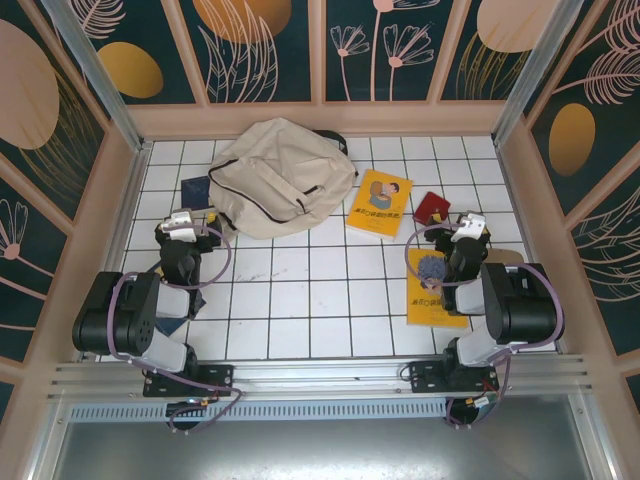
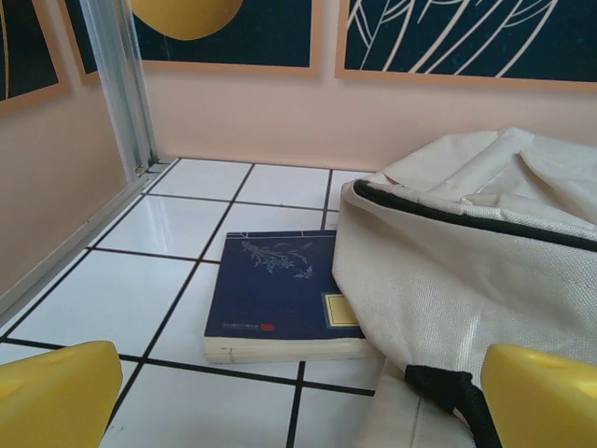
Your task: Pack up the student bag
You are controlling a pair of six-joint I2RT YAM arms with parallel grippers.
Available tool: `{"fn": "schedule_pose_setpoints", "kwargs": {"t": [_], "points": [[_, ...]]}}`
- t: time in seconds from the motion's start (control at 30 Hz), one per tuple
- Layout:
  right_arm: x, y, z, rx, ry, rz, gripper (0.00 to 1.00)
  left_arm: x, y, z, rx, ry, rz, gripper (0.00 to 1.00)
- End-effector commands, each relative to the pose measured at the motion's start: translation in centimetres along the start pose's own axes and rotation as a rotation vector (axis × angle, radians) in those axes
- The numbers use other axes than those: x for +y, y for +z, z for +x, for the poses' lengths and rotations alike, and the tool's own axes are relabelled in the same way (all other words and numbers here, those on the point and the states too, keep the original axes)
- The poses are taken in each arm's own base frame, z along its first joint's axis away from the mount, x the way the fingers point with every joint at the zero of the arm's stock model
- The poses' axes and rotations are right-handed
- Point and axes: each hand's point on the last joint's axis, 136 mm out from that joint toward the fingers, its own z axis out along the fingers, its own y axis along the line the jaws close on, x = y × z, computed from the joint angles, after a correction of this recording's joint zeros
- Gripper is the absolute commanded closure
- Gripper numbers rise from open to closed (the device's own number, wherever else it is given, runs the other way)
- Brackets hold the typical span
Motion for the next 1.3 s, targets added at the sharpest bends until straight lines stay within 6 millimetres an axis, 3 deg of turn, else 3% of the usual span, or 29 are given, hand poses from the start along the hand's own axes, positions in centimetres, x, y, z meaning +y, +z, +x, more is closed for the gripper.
{"fn": "schedule_pose_setpoints", "kwargs": {"t": [0.0, 1.03, 1.13, 1.27], "points": [[-0.1, 0.2, -1.3, -0.048, 0.031, 0.001, 0.01, -0.1, 0.3, -0.8, -0.022, 0.009, 0.01, 0.01], [0.1, 0.2, -1.4, -0.051, 0.033, -0.015, 0.01, 0.3, -0.2, -1.1, -0.048, 0.003, -0.009, 0.01], [0.6, 0.2, -2.0, -0.044, 0.022, -0.048, 0.01, 1.3, -1.1, -1.8, -0.083, -0.027, -0.059, 0.01], [-0.4, -0.1, -3.7, -0.049, 0.047, 0.022, 0.01, 1.6, -1.4, -2.9, -0.08, -0.038, -0.079, 0.01]]}}
